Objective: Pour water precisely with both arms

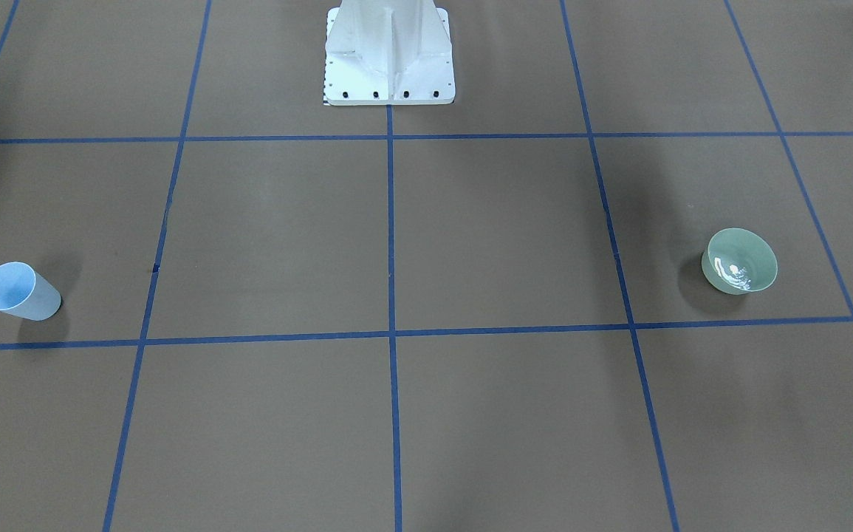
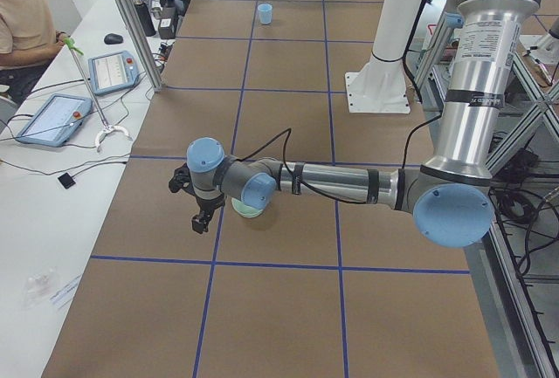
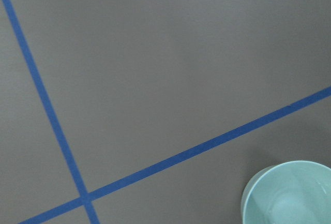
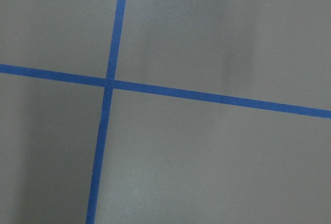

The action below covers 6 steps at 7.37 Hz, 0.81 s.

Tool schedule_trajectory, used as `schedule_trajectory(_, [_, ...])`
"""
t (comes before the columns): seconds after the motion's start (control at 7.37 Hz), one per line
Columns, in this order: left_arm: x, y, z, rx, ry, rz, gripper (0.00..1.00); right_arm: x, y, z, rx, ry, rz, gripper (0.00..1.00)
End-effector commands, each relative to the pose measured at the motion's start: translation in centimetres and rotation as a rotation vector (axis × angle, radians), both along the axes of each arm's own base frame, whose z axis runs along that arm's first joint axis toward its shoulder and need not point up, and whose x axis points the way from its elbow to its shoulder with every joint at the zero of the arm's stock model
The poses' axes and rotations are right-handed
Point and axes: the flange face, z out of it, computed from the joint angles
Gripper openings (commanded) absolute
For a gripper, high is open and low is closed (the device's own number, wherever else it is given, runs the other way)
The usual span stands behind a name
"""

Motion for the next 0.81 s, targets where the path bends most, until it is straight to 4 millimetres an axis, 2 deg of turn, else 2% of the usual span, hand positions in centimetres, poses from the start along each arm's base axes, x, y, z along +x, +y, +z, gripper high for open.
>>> schedule_trajectory(0.0, [-6.9,-0.5,-0.5,-0.026,-0.034,-0.026,0.99,0.0,0.0,0.0,0.001,0.000,0.000,1.00])
schedule_trajectory(0.14, [-8.7,-0.7,-1.7,-0.069,-0.041,-0.055,1.00,0.0,0.0,0.1,-0.002,0.000,0.000,1.00])
schedule_trajectory(0.27, [-8.9,-0.1,0.1,-0.110,-0.099,-0.063,1.00,0.0,0.0,0.1,-0.001,0.000,-0.001,1.00])
schedule_trajectory(0.41, [-9.0,0.3,0.7,-0.138,-0.119,-0.068,1.00,0.0,0.0,0.1,0.000,0.000,-0.002,1.00])
schedule_trajectory(0.54, [-9.1,1.0,1.5,-0.237,-0.120,-0.067,1.00,0.0,0.0,0.1,-0.001,0.000,-0.001,1.00])
schedule_trajectory(0.68, [-10.0,2.2,2.1,-0.254,-0.113,-0.082,1.00,0.0,0.0,0.1,-0.001,0.000,-0.001,1.00])
